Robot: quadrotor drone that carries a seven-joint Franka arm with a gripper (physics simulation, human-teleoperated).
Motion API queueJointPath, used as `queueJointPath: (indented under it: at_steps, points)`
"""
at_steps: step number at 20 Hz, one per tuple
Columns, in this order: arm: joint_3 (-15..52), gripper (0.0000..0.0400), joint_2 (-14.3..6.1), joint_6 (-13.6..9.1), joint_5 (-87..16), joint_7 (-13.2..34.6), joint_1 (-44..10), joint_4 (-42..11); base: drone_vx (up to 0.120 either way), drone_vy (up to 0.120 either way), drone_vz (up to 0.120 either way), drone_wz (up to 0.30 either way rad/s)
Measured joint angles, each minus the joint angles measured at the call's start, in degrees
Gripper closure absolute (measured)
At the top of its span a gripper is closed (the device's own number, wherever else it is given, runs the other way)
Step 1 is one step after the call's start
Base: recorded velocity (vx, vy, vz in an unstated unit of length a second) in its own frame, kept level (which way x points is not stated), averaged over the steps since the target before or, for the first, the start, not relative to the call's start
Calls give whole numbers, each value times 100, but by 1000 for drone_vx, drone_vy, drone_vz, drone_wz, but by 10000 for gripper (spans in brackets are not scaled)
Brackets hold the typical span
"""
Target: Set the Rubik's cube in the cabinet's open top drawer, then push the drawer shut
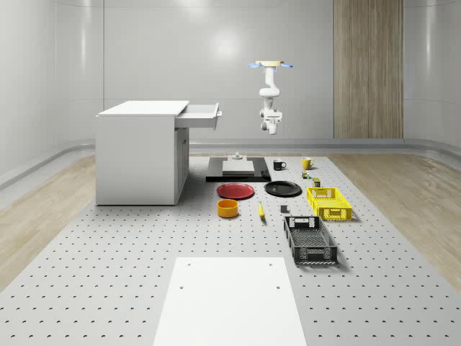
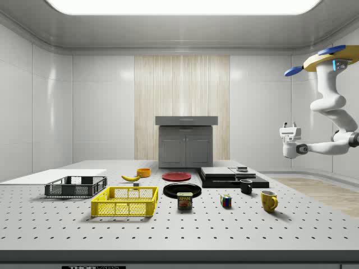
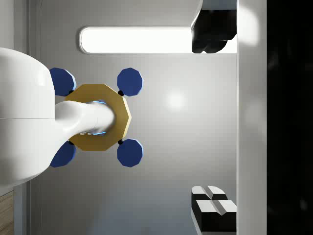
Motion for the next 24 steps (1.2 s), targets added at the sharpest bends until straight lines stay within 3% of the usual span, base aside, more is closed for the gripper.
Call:
queueJointPath:
  at_steps: [6,11,16,24]
  points:
    - [8,0,145,-561,6,-9,-16,733,100,100,0,0]
    - [14,0,340,-883,9,-12,-24,1273,120,120,0,0]
    - [17,0,450,-1041,11,-15,-30,1563,120,120,0,0]
    - [22,0,489,-1093,14,-18,-38,1689,120,120,0,0]
